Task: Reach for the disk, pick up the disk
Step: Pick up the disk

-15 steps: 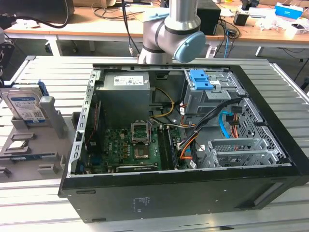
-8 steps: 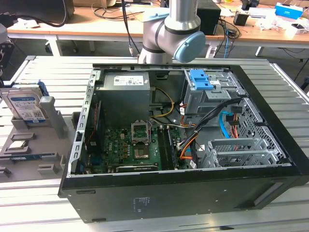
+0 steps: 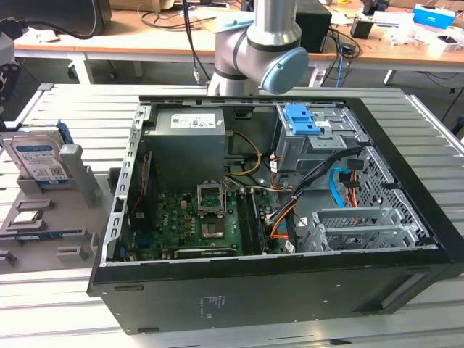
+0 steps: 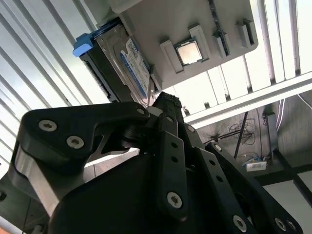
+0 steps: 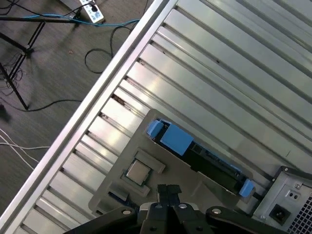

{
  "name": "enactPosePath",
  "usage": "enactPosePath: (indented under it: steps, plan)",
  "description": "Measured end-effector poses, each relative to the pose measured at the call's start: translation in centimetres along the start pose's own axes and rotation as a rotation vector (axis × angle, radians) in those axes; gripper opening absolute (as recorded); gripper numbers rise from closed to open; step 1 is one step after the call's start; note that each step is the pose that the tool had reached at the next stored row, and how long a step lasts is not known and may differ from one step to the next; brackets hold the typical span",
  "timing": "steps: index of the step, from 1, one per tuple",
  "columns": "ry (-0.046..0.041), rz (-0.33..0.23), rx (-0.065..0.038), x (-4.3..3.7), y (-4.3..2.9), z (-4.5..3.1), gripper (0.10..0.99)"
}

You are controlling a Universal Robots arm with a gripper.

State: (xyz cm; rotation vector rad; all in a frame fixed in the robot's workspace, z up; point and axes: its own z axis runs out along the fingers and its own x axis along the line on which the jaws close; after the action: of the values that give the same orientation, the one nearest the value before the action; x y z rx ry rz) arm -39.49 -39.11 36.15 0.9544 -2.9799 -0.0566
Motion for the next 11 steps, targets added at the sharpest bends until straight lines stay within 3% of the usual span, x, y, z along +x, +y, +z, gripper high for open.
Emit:
enactPosePath:
  steps: [11]
  plan:
    - [0.0036, -0.093, 0.000, 0.00, 0.00, 0.00, 0.106]
